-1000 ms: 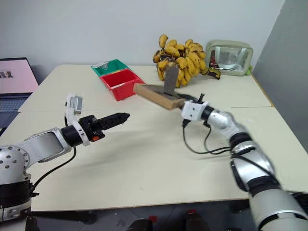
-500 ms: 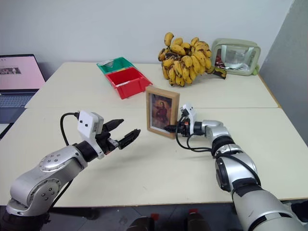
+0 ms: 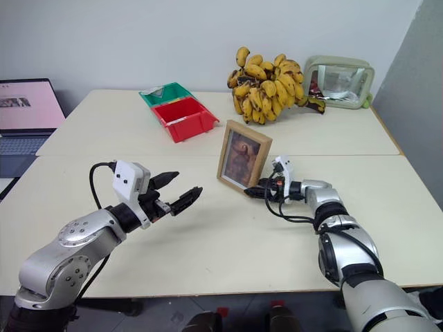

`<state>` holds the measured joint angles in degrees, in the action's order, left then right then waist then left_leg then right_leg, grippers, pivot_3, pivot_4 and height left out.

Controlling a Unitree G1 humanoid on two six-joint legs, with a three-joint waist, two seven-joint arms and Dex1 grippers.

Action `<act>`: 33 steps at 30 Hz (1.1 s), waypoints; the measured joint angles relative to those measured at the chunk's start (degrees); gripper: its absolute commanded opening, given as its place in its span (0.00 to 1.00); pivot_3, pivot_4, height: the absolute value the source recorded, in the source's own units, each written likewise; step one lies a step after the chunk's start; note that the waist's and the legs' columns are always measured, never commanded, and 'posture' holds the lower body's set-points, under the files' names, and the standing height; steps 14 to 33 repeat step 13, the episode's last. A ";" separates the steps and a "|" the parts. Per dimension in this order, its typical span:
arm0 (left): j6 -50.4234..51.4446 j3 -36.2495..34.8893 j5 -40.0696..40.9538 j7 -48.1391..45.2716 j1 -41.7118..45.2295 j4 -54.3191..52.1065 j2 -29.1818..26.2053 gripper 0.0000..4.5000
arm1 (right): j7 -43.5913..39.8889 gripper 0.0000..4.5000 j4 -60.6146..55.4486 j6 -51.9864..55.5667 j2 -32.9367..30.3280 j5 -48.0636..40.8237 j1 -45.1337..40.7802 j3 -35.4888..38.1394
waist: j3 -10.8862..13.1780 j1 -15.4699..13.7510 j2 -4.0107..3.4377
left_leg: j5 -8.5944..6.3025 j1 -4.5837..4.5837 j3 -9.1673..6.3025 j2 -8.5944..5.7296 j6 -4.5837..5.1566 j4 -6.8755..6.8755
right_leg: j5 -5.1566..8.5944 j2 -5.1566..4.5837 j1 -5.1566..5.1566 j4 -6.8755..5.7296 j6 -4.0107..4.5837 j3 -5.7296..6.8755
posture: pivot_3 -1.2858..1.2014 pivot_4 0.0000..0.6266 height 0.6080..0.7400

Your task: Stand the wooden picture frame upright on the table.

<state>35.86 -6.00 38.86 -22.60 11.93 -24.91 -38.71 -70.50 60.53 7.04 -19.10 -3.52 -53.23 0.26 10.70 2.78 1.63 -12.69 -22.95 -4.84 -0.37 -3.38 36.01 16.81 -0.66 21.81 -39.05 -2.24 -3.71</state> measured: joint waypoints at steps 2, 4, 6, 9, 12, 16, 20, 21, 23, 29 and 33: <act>0.60 -0.71 0.02 -1.50 0.72 1.79 -0.84 1.00 | -0.80 0.99 -8.23 -0.92 -4.43 0.76 5.12 -1.57 | 0.00 -0.39 -0.02 | -0.01 -0.02 0.00 -0.03 0.01 0.02 | 0.01 -0.04 -0.01 0.01 -0.02 0.00 | 0.52 0.24 1.00; 1.90 -1.53 0.26 -3.22 2.21 3.91 -2.43 1.00 | -0.68 0.99 -17.11 2.16 -8.71 0.43 9.88 -1.42 | 0.01 -0.57 -0.03 | -0.01 -0.03 0.01 -0.01 0.02 0.03 | 0.01 -0.04 0.01 -0.01 -0.02 0.00 | 0.52 0.24 1.00; 3.31 -3.13 0.47 -5.52 4.23 6.51 -4.51 1.00 | -0.39 0.99 -27.01 8.65 -11.62 -1.58 12.70 -0.23 | 0.06 -0.26 -0.12 | -0.01 0.00 0.04 0.04 0.01 0.02 | 0.01 -0.03 0.03 -0.07 -0.02 -0.03 | 0.52 0.24 1.00; 3.85 -3.87 0.53 -10.82 8.00 10.98 -7.95 1.00 | 0.80 0.99 -44.63 20.27 -14.07 -7.31 14.43 2.20 | 0.09 0.71 -0.19 | -0.01 0.04 0.03 0.06 0.01 -0.02 | 0.01 0.09 0.06 -0.12 -0.01 -0.04 | 0.52 0.24 1.00; 3.97 -3.89 0.14 -15.04 11.96 16.12 -10.53 1.00 | 2.47 0.99 -55.03 28.65 -14.75 -12.04 14.45 3.70 | 0.08 0.84 -0.19 | -0.01 0.04 -0.05 0.07 0.01 -0.04 | 0.02 0.35 0.07 -0.08 0.02 0.01 | 0.52 0.24 1.00; 4.21 -3.66 0.05 -17.33 13.87 18.58 -11.74 1.00 | 3.26 0.99 -57.83 31.85 -14.95 -13.73 14.57 4.03 | 0.09 0.68 -0.19 | -0.01 -0.04 -0.10 0.06 0.01 -0.03 | 0.02 0.37 0.13 -0.12 0.03 0.05 | 0.52 0.24 1.00; 4.21 -3.66 0.05 -17.33 13.87 18.58 -11.74 1.00 | 3.26 0.99 -57.83 31.85 -14.95 -13.73 14.57 4.03 | 0.09 0.68 -0.19 | -0.01 -0.04 -0.10 0.06 0.01 -0.03 | 0.02 0.37 0.13 -0.12 0.03 0.05 | 0.52 0.24 1.00; 4.21 -3.66 0.05 -17.33 13.87 18.58 -11.74 1.00 | 3.26 0.99 -57.83 31.85 -14.95 -13.73 14.57 4.03 | 0.09 0.68 -0.19 | -0.01 -0.04 -0.10 0.06 0.01 -0.03 | 0.02 0.37 0.13 -0.12 0.03 0.05 | 0.52 0.24 1.00; 4.21 -3.66 0.05 -17.33 13.87 18.58 -11.74 1.00 | 3.26 0.99 -57.83 31.85 -14.95 -13.73 14.57 4.03 | 0.09 0.68 -0.19 | -0.01 -0.04 -0.10 0.06 0.01 -0.03 | 0.02 0.37 0.13 -0.12 0.03 0.05 | 0.52 0.24 1.00; 4.21 -3.66 0.05 -17.33 13.87 18.58 -11.74 1.00 | 3.26 0.99 -57.83 31.85 -14.95 -13.73 14.57 4.03 | 0.09 0.68 -0.19 | -0.01 -0.04 -0.10 0.06 0.01 -0.03 | 0.02 0.37 0.13 -0.12 0.03 0.05 | 0.52 0.24 1.00; 4.21 -3.66 0.05 -17.33 13.87 18.58 -11.74 1.00 | 3.26 0.99 -57.83 31.85 -14.95 -13.73 14.57 4.03 | 0.09 0.68 -0.19 | -0.01 -0.04 -0.10 0.06 0.01 -0.03 | 0.02 0.37 0.13 -0.12 0.03 0.05 | 0.52 0.24 1.00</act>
